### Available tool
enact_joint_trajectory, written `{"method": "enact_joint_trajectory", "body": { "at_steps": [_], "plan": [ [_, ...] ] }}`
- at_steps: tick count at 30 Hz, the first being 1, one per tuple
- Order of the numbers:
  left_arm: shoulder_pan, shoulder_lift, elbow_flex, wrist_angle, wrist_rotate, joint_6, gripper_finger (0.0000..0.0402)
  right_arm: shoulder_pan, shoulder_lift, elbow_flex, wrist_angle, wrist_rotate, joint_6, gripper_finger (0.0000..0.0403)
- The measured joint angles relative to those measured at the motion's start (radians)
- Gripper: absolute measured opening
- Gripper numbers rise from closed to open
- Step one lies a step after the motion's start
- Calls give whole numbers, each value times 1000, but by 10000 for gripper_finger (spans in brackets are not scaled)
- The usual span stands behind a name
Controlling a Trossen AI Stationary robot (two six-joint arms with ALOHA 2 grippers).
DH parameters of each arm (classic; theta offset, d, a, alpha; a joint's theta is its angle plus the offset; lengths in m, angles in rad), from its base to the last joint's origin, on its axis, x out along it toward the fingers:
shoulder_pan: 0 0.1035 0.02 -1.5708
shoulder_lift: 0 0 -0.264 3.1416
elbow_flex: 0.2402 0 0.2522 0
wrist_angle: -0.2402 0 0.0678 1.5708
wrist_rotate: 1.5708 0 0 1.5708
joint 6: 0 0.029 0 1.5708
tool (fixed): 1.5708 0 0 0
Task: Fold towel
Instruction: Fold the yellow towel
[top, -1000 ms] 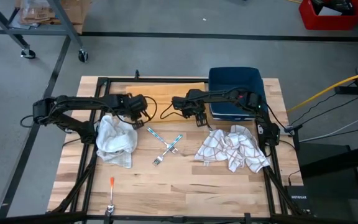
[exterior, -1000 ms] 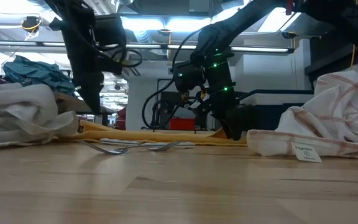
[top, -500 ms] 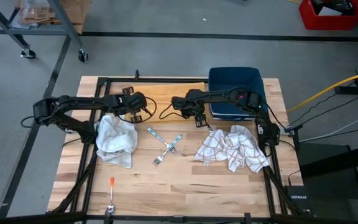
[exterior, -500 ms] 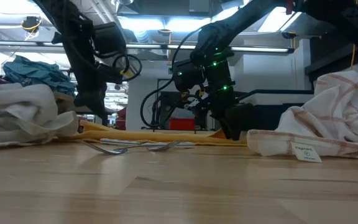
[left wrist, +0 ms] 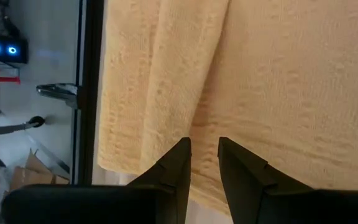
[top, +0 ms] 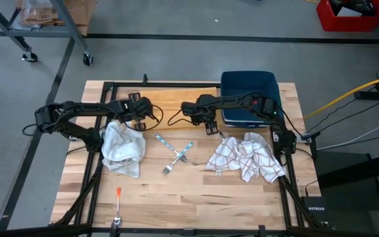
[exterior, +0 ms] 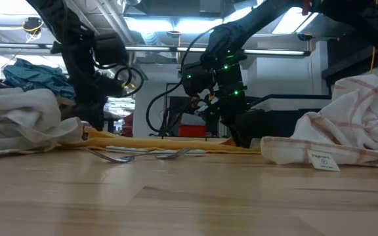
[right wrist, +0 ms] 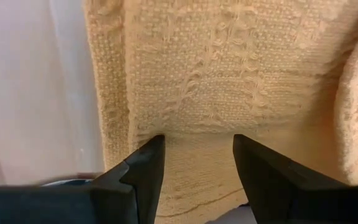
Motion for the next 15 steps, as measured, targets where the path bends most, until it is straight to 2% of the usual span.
{"method": "enact_joint_trajectory", "body": {
  "at_steps": [7,15],
  "plan": [
    [19,0,-56,94,-11,-2,71,0,0,0,17,-1,0,195],
    [88,0,-62,193,-64,-16,23,0,-1,0,17,-15,0,195]
  ]
}}
